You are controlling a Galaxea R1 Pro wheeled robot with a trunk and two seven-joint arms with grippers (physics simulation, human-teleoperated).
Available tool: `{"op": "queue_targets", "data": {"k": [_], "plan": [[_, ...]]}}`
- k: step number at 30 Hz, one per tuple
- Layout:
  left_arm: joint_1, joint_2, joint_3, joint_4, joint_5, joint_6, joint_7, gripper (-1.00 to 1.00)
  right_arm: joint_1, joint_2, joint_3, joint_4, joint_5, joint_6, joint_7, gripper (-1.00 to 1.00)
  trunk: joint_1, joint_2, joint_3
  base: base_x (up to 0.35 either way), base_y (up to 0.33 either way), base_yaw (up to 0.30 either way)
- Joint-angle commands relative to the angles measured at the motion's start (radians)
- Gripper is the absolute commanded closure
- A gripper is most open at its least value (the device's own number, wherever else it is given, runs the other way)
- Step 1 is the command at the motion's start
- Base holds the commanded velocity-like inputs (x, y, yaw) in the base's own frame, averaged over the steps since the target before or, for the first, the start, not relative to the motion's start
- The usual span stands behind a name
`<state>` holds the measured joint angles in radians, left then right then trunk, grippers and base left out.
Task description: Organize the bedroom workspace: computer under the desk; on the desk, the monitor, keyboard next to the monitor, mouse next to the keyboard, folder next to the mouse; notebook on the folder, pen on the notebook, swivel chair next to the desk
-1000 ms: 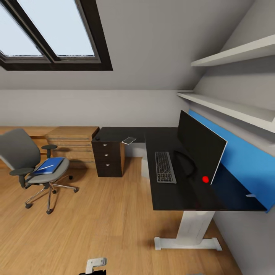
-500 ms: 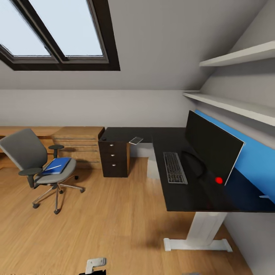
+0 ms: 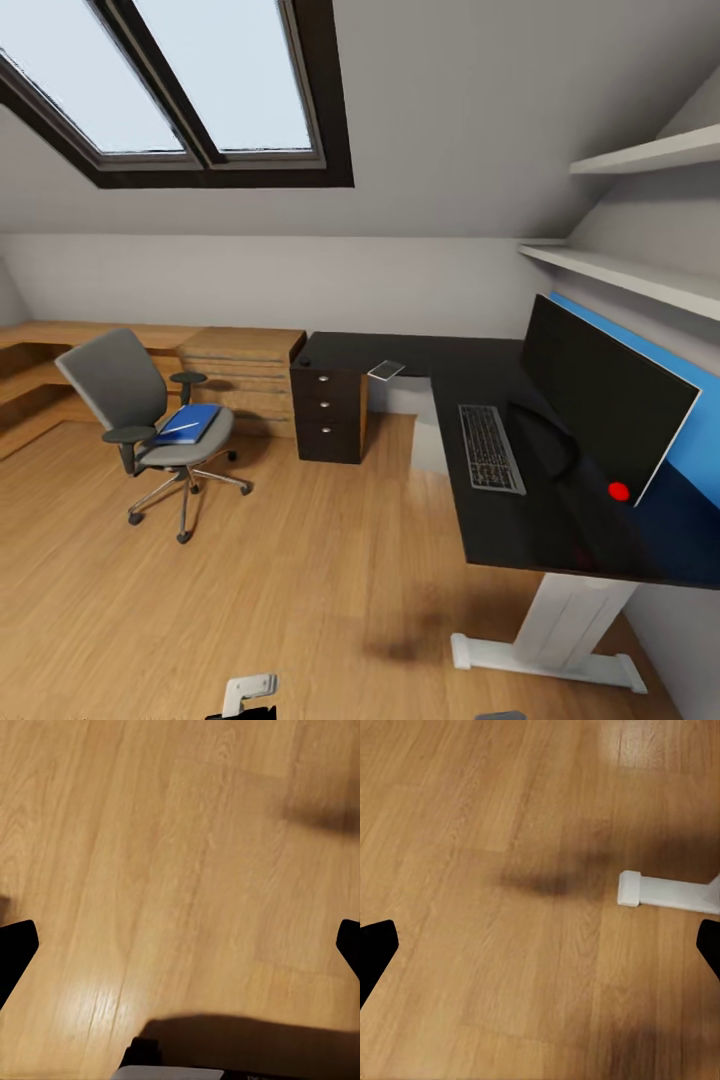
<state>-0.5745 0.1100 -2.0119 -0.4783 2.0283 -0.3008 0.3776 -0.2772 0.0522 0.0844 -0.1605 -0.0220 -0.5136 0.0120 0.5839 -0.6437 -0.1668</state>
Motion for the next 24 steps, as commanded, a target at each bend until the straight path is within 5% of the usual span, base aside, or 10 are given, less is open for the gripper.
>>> {"op": "queue_targets", "data": {"k": [1,11,24], "plan": [[-0.002,0.0,-0.008,-0.004,0.007,-0.007,0.004,-1.0,-0.001,-0.001,0.005,0.001,-0.003,-0.005,0.0,-1.0,-0.004,0.006,0.002,0.0,0.0,0.049],[-0.002,0.0,-0.008,-0.003,0.032,-0.007,0.004,-1.0,-0.001,0.0,0.005,0.002,-0.002,-0.006,0.0,-1.0,-0.042,0.076,0.033,0.0,0.0,0.032],[-0.002,0.002,-0.008,-0.003,0.032,-0.009,0.003,-1.0,-0.001,0.017,0.005,0.044,0.0,-0.114,-0.002,-1.0,-0.042,0.076,0.038,0.172,0.037,0.264]]}}
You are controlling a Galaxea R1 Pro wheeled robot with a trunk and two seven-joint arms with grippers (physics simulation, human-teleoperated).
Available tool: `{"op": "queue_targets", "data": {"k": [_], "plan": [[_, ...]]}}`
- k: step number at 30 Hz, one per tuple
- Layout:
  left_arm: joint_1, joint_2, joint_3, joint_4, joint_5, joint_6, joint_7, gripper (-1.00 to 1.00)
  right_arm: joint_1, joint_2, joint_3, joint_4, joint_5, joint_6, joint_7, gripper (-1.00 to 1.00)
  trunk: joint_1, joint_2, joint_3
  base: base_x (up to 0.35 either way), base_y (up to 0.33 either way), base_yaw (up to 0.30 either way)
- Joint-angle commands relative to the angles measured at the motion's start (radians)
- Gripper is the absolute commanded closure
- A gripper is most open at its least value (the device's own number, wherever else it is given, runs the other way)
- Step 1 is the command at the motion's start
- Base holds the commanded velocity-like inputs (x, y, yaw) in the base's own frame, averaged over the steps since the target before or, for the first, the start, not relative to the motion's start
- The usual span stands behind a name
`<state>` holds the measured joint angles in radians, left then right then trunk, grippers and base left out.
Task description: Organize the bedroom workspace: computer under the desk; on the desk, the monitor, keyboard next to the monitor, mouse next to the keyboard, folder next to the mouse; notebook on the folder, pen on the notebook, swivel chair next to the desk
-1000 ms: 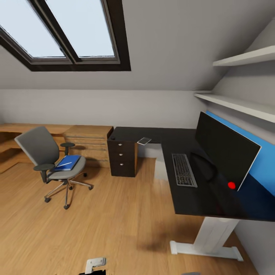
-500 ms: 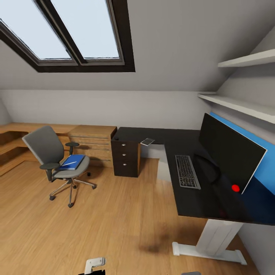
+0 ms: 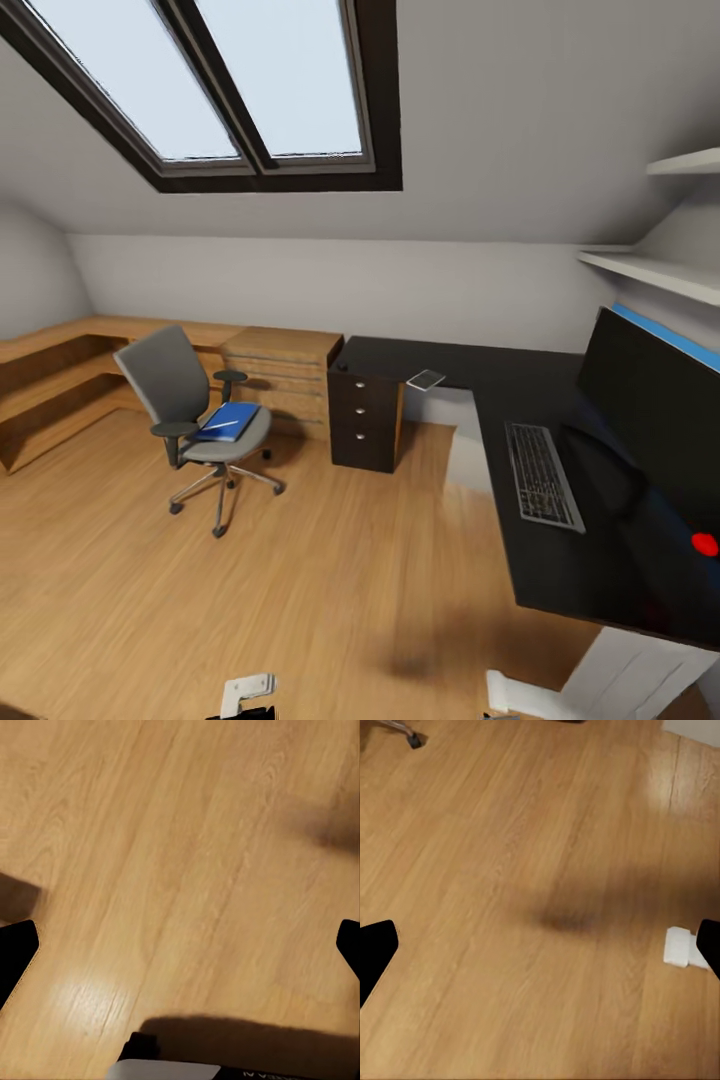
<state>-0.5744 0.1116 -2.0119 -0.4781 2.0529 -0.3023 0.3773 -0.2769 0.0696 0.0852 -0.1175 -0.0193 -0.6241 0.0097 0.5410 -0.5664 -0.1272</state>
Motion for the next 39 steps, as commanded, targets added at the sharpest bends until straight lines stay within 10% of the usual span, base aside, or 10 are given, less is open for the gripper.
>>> {"op": "queue_targets", "data": {"k": [1,39], "plan": [[-0.002,0.0,-0.008,-0.004,0.007,-0.008,0.004,-1.0,-0.001,0.0,0.004,0.001,-0.003,-0.004,0.0,-1.0,0.001,-0.002,-0.002,0.314,0.068,0.274],[-0.002,-0.001,-0.01,-0.005,0.009,-0.007,0.005,-1.0,-0.001,-0.001,0.004,0.002,-0.001,0.0,0.003,-1.0,0.001,-0.002,-0.006,0.321,0.004,0.109]]}}
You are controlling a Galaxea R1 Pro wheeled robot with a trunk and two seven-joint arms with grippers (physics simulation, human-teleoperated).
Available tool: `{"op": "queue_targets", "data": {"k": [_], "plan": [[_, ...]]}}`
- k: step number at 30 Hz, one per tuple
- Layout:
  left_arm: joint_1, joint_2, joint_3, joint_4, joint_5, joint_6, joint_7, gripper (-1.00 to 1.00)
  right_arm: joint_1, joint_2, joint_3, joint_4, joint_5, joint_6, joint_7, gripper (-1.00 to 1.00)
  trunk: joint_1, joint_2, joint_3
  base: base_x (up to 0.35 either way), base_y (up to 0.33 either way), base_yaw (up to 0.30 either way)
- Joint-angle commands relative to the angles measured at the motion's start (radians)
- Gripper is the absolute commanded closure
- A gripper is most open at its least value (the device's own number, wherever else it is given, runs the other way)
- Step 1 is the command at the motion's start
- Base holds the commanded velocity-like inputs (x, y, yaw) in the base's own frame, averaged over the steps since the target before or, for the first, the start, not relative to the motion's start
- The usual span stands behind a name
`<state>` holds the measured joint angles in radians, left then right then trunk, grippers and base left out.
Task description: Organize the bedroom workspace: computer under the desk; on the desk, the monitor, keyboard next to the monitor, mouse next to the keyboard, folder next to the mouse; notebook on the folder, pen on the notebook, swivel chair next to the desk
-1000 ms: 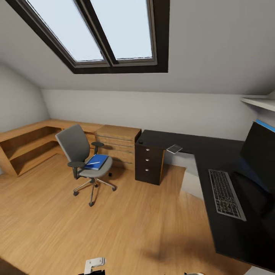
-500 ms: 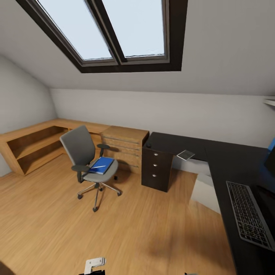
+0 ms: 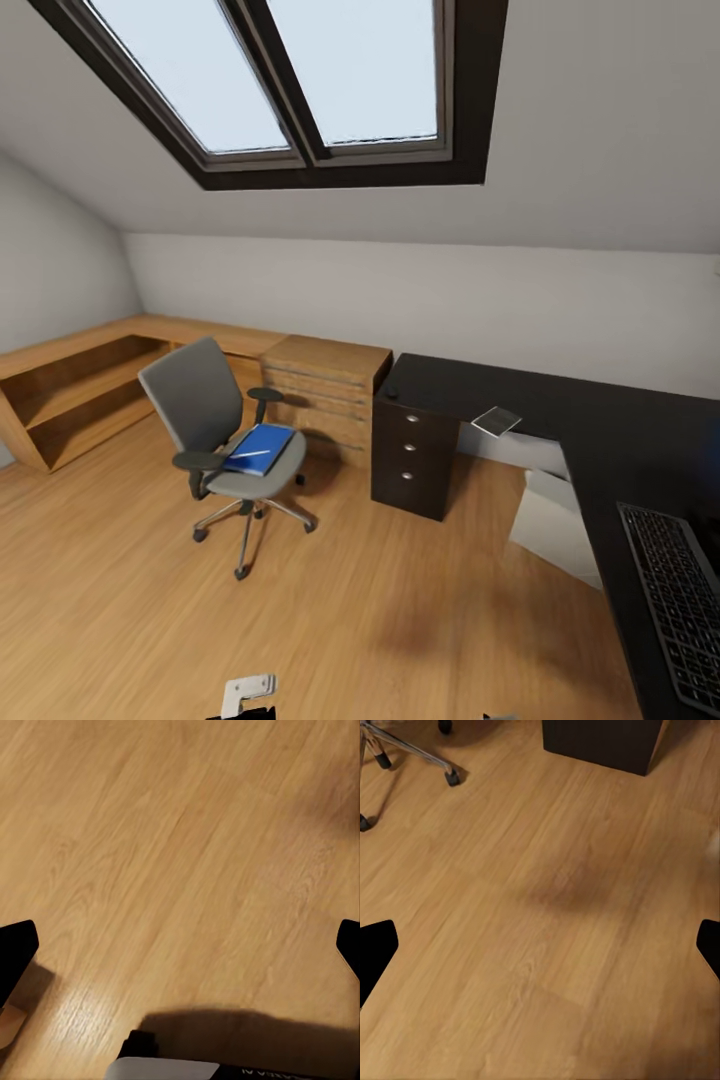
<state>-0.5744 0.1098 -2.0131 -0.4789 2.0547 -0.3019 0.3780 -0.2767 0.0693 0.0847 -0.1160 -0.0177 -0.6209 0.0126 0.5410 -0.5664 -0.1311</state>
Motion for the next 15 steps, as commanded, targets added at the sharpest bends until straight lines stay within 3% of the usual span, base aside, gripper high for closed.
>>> {"op": "queue_targets", "data": {"k": [1,7,11,14,15], "plan": [[-0.002,0.0,-0.009,-0.004,0.007,-0.01,0.004,-1.0,-0.001,-0.001,0.005,0.0,-0.002,-0.005,0.0,-1.0,0.001,-0.002,-0.002,0.322,0.0,0.0],[-0.002,-0.002,-0.005,-0.006,0.0,-0.016,0.005,-1.0,-0.002,0.0,0.011,-0.019,0.003,-0.005,0.0,-1.0,0.001,-0.002,-0.002,0.322,0.0,0.0],[-0.002,-0.025,0.002,-0.007,-0.007,-0.034,0.007,-1.0,-0.007,0.001,0.011,-0.114,0.002,0.042,-0.005,-1.0,0.001,-0.002,-0.002,0.322,0.0,0.0],[-0.003,-0.059,0.006,-0.004,-0.01,-0.04,0.006,-1.0,-0.019,-0.001,0.008,-0.259,0.0,0.188,-0.031,-1.0,0.001,-0.002,-0.002,0.322,0.0,0.0],[-0.004,-0.07,0.006,-0.004,-0.011,-0.041,0.006,-1.0,-0.033,-0.001,0.007,-0.321,-0.001,0.269,-0.056,-1.0,0.001,-0.002,-0.002,0.322,0.0,0.0]]}}
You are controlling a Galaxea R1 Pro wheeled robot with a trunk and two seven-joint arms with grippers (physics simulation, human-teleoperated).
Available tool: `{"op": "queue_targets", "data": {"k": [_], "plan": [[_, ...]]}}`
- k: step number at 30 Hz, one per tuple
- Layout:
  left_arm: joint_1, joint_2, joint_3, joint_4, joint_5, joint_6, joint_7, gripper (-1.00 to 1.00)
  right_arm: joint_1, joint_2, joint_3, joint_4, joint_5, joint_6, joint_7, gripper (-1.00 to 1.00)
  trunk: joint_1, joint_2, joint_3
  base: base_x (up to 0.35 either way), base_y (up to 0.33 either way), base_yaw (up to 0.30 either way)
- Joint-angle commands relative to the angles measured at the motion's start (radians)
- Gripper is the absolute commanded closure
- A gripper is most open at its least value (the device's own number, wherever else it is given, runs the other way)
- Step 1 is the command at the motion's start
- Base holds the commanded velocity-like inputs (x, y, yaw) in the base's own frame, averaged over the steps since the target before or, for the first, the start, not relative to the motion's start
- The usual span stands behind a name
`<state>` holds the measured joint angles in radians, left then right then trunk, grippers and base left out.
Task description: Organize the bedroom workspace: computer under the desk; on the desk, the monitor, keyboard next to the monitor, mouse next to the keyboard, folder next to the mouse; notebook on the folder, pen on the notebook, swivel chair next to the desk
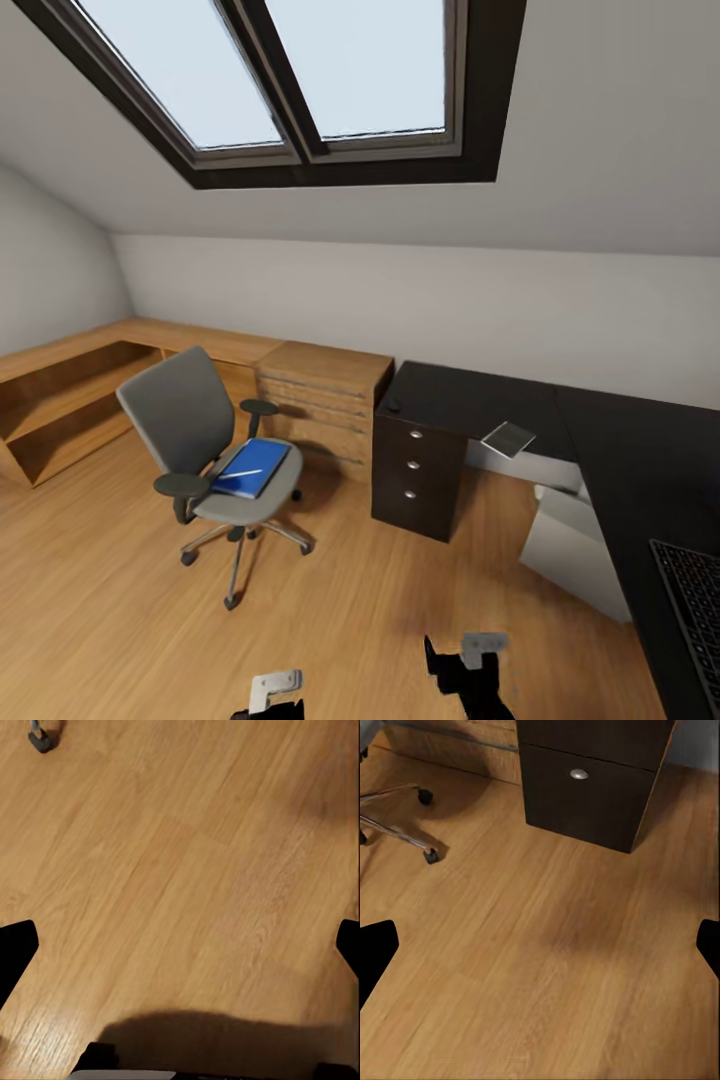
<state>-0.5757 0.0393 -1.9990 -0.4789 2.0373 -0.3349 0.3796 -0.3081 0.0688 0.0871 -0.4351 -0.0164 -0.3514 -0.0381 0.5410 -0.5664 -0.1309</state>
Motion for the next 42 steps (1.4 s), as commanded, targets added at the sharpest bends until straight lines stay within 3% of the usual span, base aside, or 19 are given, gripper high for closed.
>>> {"op": "queue_targets", "data": {"k": [1,3,7,9,11,15,18,19,20,21,22,23,26,27,31,36,37,40,42], "plan": [[-0.016,-0.008,-0.007,-0.003,0.007,-0.006,0.004,-1.0,-0.033,-0.001,0.004,-0.059,-0.004,0.1,-0.042,-1.0,0.001,-0.002,-0.002,0.322,0.0,0.0],[-0.076,-0.017,-0.006,-0.003,0.007,-0.002,0.004,-1.0,-0.121,0.0,0.003,-0.129,-0.006,0.261,-0.1,-1.0,0.001,-0.002,-0.002,0.322,0.0,0.0],[-0.149,-0.023,-0.001,-0.004,0.009,0.002,0.006,-1.0,-0.245,0.0,0.002,-0.159,-0.009,0.371,-0.129,-1.0,0.001,-0.002,-0.002,0.322,0.0,0.0],[-0.192,-0.026,0.017,-0.01,0.01,0.014,0.007,-1.0,-0.309,0.0,0.002,-0.165,-0.009,0.428,-0.136,-1.0,0.001,-0.002,-0.002,0.322,0.0,0.0],[-0.253,-0.033,0.076,-0.034,0.008,0.056,0.008,-1.0,-0.374,0.0,0.002,-0.171,-0.01,0.523,-0.141,-1.0,0.001,-0.002,-0.002,0.322,0.0,0.0],[-0.327,-0.026,0.129,-0.086,0.006,0.083,0.012,-1.0,-0.407,-0.004,-0.01,-0.173,-0.009,0.584,-0.143,-1.0,0.001,-0.002,-0.002,0.322,0.0,0.0],[-0.389,0.018,0.145,-0.18,0.006,0.089,0.034,-1.0,-0.415,-0.012,-0.028,-0.173,-0.007,0.6,-0.144,-1.0,0.001,-0.002,-0.002,0.322,0.0,0.0],[-0.431,0.096,0.173,-0.349,-0.002,0.087,0.086,-1.0,-0.417,-0.022,-0.035,-0.173,-0.007,0.605,-0.144,-1.0,0.001,-0.002,-0.002,0.323,0.0,0.0],[-0.438,0.123,0.187,-0.406,-0.01,0.087,0.106,-1.0,-0.418,-0.023,-0.036,-0.173,-0.008,0.606,-0.144,-1.0,0.001,-0.002,-0.002,0.323,0.0,0.0],[-0.449,0.182,0.224,-0.535,-0.041,0.087,0.159,-1.0,-0.418,-0.025,-0.037,-0.173,-0.008,0.608,-0.144,-1.0,0.001,-0.002,-0.002,0.325,0.0,0.0],[-0.453,0.213,0.245,-0.602,-0.065,0.087,0.19,-1.0,-0.418,-0.025,-0.037,-0.174,-0.008,0.608,-0.144,-1.0,0.001,-0.002,-0.002,0.325,0.0,0.0],[-0.464,0.34,0.328,-0.865,-0.246,0.089,0.385,-1.0,-0.419,-0.026,-0.04,-0.174,-0.008,0.609,-0.144,-1.0,0.001,-0.002,-0.002,0.326,0.0,0.0],[-0.468,0.39,0.354,-0.957,-0.344,0.089,0.495,-1.0,-0.419,-0.024,-0.041,-0.174,-0.009,0.607,-0.144,-1.0,0.001,-0.002,-0.002,0.327,0.0,0.0],[-0.47,0.407,0.318,-0.945,-0.317,0.088,0.537,-1.0,-0.419,-0.025,-0.045,-0.175,-0.036,0.615,-0.146,-1.0,0.001,-0.002,-0.002,0.327,0.0,0.0],[-0.469,0.409,0.293,-0.934,-0.282,0.088,0.548,-1.0,-0.419,-0.029,-0.051,-0.178,-0.11,0.632,-0.147,-1.0,0.001,-0.002,-0.002,0.327,0.0,0.0],[-0.47,0.408,0.292,-0.934,-0.279,0.088,0.548,-1.0,-0.419,-0.029,-0.052,-0.18,-0.114,0.632,-0.146,-1.0,0.001,-0.002,-0.002,0.327,0.0,0.0],[-0.47,0.333,0.268,-0.896,-0.277,0.087,0.556,-1.0,-0.419,-0.028,-0.05,-0.179,-0.114,0.629,-0.147,-1.0,0.001,-0.002,-0.002,0.327,0.0,0.216],[-0.47,0.287,0.227,-0.837,-0.278,0.085,0.556,-1.0,-0.419,-0.028,-0.05,-0.179,-0.114,0.628,-0.147,-1.0,0.001,-0.002,-0.002,0.327,0.0,0.242],[-0.47,0.276,0.218,-0.824,-0.278,0.084,0.555,-1.0,-0.419,-0.028,-0.05,-0.179,-0.114,0.628,-0.147,-1.0,0.001,-0.002,-0.002,0.327,0.0,0.262]]}}
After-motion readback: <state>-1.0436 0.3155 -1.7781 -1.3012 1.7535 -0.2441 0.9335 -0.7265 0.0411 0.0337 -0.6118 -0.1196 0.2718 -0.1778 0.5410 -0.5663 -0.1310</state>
